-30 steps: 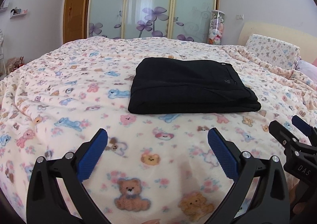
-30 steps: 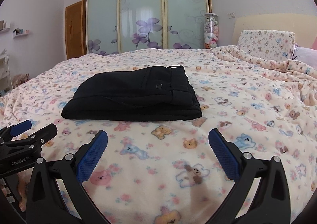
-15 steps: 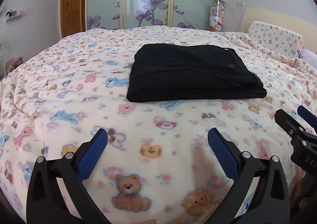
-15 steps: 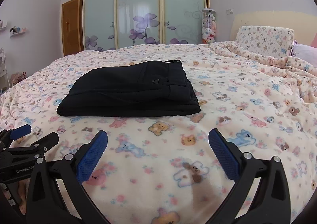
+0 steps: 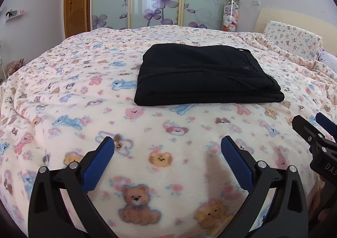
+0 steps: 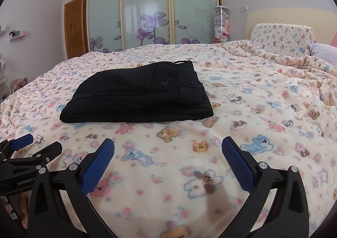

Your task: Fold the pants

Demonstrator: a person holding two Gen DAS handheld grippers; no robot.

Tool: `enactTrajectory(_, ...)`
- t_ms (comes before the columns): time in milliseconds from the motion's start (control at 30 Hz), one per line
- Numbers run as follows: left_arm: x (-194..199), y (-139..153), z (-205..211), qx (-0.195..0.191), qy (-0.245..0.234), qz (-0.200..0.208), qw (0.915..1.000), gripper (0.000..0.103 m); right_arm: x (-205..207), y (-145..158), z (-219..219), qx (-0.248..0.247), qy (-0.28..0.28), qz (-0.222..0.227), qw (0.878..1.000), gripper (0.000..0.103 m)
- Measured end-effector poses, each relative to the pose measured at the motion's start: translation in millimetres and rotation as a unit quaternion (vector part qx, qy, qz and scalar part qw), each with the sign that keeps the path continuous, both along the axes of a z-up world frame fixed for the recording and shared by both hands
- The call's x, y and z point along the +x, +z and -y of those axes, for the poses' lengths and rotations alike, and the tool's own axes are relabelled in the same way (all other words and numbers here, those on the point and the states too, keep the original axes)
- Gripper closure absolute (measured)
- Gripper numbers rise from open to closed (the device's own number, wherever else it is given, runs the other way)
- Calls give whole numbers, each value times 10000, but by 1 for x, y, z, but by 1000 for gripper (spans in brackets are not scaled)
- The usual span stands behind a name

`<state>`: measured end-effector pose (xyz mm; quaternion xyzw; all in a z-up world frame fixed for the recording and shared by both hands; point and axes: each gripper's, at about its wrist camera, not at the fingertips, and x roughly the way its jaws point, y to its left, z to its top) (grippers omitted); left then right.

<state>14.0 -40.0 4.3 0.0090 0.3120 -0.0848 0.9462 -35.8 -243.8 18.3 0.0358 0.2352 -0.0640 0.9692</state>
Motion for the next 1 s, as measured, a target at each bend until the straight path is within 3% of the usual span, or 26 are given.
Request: enactTrajectory(1000, 3, -2, -1, 43, 22, -49, 10000, 2, 2, -3, 0, 1, 32, -49, 10000, 1)
